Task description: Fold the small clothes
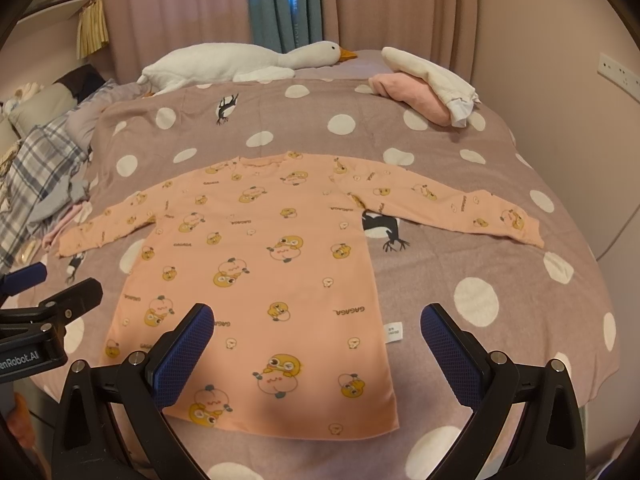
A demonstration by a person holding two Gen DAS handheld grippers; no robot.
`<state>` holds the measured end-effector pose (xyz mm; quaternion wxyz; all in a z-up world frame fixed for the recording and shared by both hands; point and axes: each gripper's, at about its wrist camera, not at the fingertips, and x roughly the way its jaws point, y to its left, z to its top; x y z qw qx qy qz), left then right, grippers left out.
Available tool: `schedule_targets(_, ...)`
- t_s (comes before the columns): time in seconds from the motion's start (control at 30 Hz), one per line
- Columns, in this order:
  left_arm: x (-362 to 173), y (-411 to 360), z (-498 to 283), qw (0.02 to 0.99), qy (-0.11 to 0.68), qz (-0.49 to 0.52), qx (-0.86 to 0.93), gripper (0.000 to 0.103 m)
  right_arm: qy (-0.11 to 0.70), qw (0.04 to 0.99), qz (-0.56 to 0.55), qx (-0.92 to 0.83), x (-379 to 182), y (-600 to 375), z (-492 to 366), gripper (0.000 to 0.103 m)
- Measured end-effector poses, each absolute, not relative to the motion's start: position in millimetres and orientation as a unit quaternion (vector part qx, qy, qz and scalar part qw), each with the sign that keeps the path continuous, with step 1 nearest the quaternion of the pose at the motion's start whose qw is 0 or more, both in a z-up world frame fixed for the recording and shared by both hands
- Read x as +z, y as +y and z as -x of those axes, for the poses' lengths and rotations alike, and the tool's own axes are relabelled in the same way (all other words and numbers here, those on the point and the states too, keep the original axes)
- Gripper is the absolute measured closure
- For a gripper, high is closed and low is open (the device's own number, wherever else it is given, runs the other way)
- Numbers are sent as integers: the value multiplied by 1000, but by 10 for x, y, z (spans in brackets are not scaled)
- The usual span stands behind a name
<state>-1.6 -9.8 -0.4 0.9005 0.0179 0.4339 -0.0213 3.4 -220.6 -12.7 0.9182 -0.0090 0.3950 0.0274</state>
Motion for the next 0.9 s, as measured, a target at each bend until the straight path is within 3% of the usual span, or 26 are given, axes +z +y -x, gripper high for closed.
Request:
schedule_targets(0.67, -21, -106, 24, 899, 436, -21, -23, 0, 395, 918, 5, 26, -133, -2228, 1, 1)
schedule_targets(0.9, -277, -2, -154, 879, 474, 28, -44, 0, 421, 903, -56, 62, -277, -2402, -55, 1)
